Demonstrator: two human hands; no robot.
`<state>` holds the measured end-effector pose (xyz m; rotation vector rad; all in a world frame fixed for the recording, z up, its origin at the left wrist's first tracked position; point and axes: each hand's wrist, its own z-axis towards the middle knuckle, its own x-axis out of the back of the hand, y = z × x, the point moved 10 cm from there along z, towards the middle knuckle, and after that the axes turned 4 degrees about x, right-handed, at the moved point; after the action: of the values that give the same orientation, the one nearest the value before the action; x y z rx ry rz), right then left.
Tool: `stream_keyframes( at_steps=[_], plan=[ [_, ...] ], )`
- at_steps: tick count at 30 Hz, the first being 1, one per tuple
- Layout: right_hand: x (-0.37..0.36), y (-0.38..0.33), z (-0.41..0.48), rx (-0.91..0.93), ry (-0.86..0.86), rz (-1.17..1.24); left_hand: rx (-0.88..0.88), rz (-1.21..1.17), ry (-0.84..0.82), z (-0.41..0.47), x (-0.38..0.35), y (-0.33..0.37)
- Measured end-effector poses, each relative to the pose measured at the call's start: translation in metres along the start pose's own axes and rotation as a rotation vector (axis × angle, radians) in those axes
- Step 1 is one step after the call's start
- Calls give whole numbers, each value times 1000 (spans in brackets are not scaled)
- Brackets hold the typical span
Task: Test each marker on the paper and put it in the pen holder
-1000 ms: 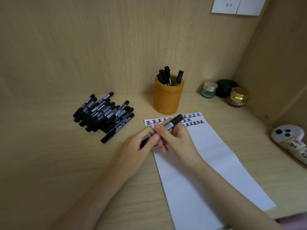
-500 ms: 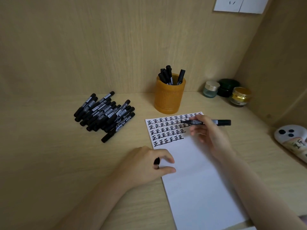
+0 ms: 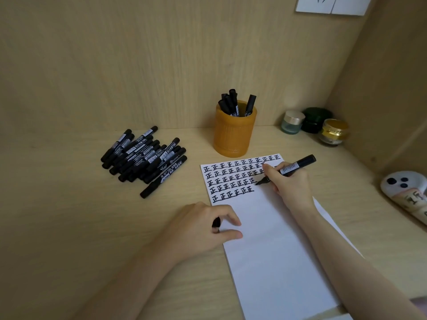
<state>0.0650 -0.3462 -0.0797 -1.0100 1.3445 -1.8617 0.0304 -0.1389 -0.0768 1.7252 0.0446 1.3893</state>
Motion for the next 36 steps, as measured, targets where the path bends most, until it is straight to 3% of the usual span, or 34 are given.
stream_keyframes(
  at_steps=[13,20,36],
  plan=[
    [-8,-2,-1,43,-65,-17,11,-7,-1,0,-1,-4],
    [-1,-5,-2,61,-3,-65,17,-7,-4,1,-2,-6],
    [-3,-5,-3,41,-37,-81,10,8,-10,0,-1,-2]
  ],
)
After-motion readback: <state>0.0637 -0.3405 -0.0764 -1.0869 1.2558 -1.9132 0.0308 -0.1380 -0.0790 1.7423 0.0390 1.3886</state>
